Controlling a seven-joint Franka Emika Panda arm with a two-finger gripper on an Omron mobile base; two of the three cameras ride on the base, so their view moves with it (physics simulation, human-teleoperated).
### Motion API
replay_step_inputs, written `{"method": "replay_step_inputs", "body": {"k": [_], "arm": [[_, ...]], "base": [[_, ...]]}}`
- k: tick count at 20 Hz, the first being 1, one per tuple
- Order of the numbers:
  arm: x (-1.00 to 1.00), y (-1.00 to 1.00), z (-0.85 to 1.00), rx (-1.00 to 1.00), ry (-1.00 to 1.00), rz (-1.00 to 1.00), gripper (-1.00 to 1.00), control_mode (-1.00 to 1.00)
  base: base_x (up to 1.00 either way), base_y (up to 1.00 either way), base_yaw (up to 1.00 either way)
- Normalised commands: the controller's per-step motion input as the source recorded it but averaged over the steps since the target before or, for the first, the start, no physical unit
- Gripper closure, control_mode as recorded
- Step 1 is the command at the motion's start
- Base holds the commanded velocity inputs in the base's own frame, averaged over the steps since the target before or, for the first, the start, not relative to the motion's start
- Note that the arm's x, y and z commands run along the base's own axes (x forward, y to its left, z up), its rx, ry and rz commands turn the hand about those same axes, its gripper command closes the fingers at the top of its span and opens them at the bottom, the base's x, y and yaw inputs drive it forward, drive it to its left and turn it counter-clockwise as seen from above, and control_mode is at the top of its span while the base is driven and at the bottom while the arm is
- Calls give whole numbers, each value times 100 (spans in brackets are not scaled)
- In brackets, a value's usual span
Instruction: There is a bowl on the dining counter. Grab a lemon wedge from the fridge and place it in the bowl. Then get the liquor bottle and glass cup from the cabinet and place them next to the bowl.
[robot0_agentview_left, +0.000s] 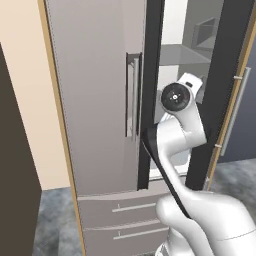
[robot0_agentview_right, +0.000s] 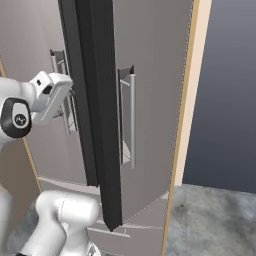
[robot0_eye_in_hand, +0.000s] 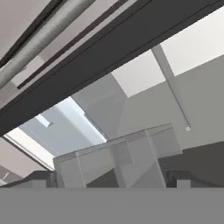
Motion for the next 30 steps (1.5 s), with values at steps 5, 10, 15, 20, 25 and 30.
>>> {"method": "replay_step_inputs", "body": {"k": [5, 10, 15, 20, 25, 30], "arm": [[76, -4, -10, -2, 0, -3, -100, -100], [72, -10, -5, 0, 0, -1, -100, -100], [47, -25, -2, 0, 0, -1, -100, -100], [8, -44, -2, 0, 0, -1, -100, -100], [0, -55, 0, 0, 0, 0, -100, -100], [-3, -59, 0, 0, 0, -1, -100, -100]], "base": [[0, 0, 0], [0, 0, 0], [0, 0, 0], [0, 0, 0], [0, 0, 0], [0, 0, 0]]}}
